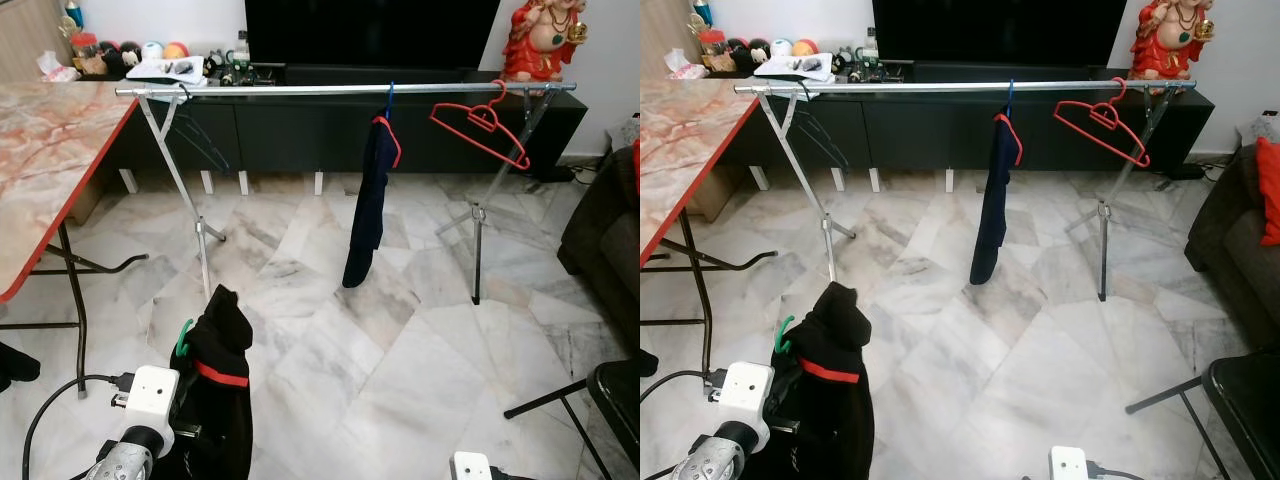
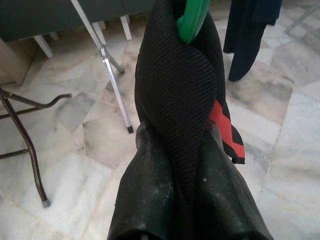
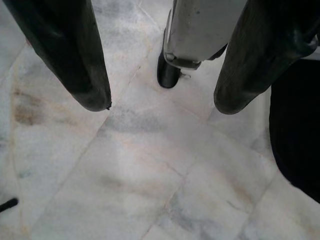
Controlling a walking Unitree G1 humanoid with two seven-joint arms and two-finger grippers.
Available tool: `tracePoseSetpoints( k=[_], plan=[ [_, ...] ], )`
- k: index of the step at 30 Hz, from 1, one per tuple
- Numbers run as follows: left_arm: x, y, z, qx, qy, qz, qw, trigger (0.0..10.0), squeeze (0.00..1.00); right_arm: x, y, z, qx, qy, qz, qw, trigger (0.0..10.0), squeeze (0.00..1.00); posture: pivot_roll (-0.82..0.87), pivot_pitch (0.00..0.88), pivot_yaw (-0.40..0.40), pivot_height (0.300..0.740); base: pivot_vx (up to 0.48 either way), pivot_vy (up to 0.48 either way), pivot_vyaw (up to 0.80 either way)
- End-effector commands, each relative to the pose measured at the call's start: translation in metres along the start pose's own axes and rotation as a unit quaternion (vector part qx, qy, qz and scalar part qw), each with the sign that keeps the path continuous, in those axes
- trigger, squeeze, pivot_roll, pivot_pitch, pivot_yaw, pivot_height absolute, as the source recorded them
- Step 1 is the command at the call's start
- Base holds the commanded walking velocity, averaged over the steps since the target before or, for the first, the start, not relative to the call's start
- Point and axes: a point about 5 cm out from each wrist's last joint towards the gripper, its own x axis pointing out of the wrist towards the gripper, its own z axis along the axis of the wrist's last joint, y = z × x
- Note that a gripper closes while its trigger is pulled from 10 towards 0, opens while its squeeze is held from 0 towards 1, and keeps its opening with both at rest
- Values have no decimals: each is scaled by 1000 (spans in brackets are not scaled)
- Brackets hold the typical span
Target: Hang hanger
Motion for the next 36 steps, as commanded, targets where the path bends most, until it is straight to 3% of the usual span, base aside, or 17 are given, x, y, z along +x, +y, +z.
tracePoseSetpoints(
  k=[1, 9, 19, 36],
  plan=[
    [1, 3, 7, -7, -16, 10, 1000, 10000, 0, -1, -1, -6, -1, 11, -2, 1000, 10000, 0, -40, 32, -13, 740, 0, 0, 0],
    [7, 2, 11, -10, -17, -3, 1000, 10000, 0, 0, -1, -3, 0, 9, -6, 1000, 10000, 0, -40, 7, -3, 740, 234, 0, 0],
    [9, -3, 12, -4, -14, -16, 1000, 10000, 0, 0, 2, -2, 13, 7, -7, 1000, 10000, 0, -24, 51, -3, 740, 286, 0, 0],
    [9, -9, 12, -8, -14, -23, 1000, 10000, 0, -2, -14, -6, 17, 19, -25, 999, 10000, 0, 3, 62, -19, 740, 311, 0, 0]
  ],
)
